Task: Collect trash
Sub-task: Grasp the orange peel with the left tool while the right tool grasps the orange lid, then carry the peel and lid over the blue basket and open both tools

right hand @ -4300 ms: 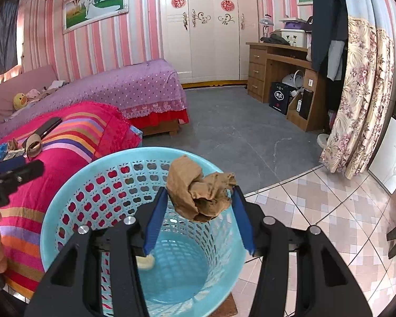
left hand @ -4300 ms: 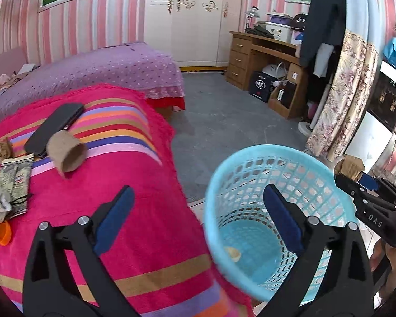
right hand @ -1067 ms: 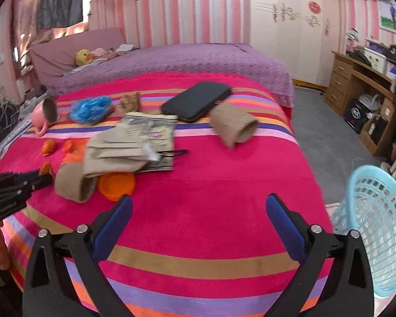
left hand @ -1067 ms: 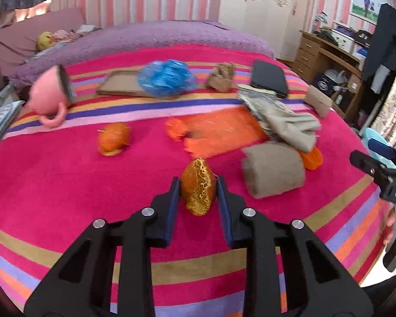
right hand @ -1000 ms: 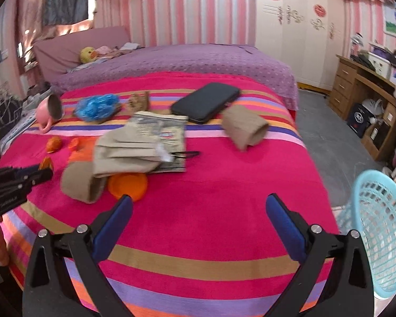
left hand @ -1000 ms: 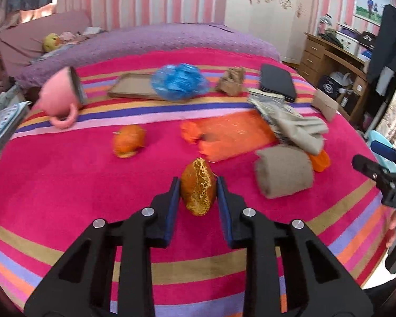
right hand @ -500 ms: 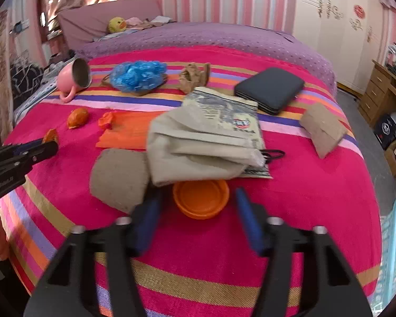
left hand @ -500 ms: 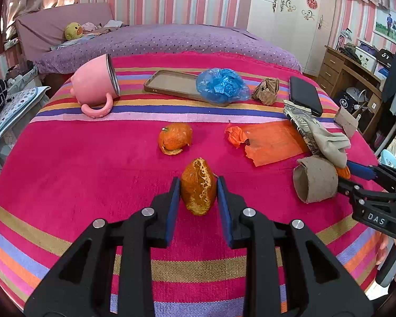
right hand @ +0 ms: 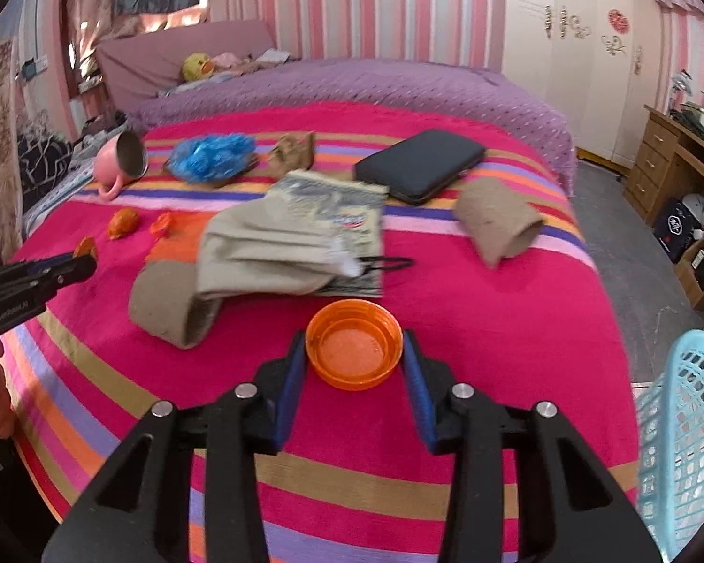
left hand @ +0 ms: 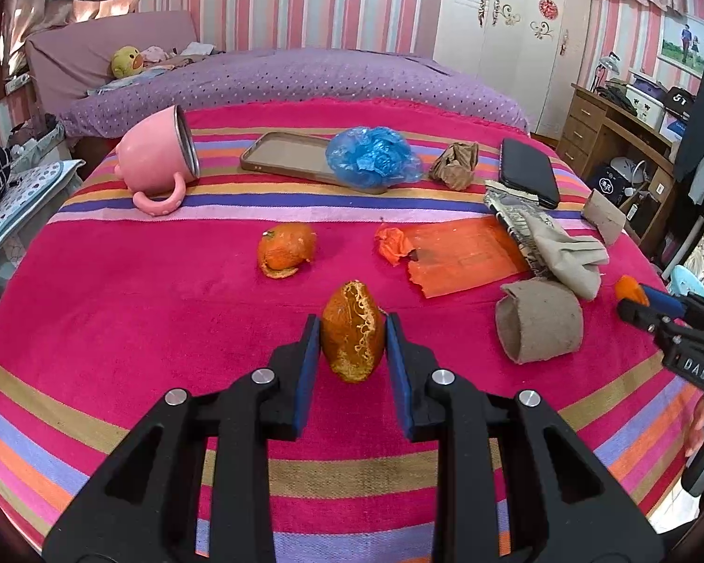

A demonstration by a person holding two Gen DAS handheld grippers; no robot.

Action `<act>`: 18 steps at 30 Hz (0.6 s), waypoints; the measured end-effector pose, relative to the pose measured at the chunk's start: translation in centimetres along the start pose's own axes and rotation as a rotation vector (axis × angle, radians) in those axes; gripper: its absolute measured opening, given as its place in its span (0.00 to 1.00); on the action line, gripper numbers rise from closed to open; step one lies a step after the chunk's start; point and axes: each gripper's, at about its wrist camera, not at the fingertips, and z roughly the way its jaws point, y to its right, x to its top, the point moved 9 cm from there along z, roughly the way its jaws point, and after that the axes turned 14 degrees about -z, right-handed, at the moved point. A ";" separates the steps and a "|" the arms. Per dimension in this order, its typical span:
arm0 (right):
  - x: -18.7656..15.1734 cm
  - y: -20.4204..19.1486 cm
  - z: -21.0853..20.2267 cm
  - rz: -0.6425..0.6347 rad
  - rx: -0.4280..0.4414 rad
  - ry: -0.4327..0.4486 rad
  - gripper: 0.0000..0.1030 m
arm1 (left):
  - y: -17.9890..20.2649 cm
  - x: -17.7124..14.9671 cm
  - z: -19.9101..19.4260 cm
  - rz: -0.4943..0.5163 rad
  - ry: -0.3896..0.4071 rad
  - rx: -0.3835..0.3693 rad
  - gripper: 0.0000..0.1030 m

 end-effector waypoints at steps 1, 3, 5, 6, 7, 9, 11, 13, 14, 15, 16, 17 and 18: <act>0.0 0.4 -0.2 0.006 -0.006 0.010 0.39 | 0.1 0.0 -0.1 0.001 0.004 -0.001 0.26; 0.1 1.0 -0.8 0.003 -0.021 0.029 0.39 | 0.4 0.0 -0.1 -0.003 0.007 -0.004 0.26; 0.3 1.4 -1.3 -0.011 -0.043 0.045 0.39 | 0.7 0.0 -0.2 -0.010 0.012 -0.006 0.26; 0.3 1.6 -1.5 -0.015 -0.052 0.052 0.39 | 0.9 0.1 -0.3 -0.010 0.016 -0.006 0.26; 0.3 1.8 -1.6 -0.016 -0.057 0.056 0.39 | 1.1 0.1 -0.4 -0.011 0.021 -0.006 0.26; 0.3 2.6 -2.1 -0.009 -0.073 0.070 0.39 | 1.6 0.3 -0.7 -0.013 0.032 -0.011 0.26; 0.2 3.5 -2.4 0.006 -0.082 0.081 0.39 | 2.1 0.4 -0.9 -0.013 0.042 -0.013 0.26; 0.1 4.3 -2.7 0.024 -0.087 0.088 0.39 | 3.0 0.4 -1.2 -0.006 0.053 -0.015 0.26; 0.0 4.7 -2.9 0.031 -0.091 0.089 0.39 | 3.4 0.4 -1.3 -0.005 0.055 -0.019 0.26; -0.1 5.1 -3.0 0.036 -0.096 0.092 0.39 | 4.0 0.4 -1.4 -0.001 0.056 -0.027 0.26; -0.2 5.4 -3.1 0.038 -0.098 0.094 0.39 | 4.4 0.3 -1.5 0.002 0.057 -0.030 0.26; -0.3 5.6 -3.2 0.040 -0.100 0.096 0.39 | 4.8 0.2 -1.6 0.007 0.060 -0.033 0.26; -0.4 5.8 -3.3 0.041 -0.102 0.097 0.39 | 5.4 0.2 -1.7 0.014 0.067 -0.033 0.26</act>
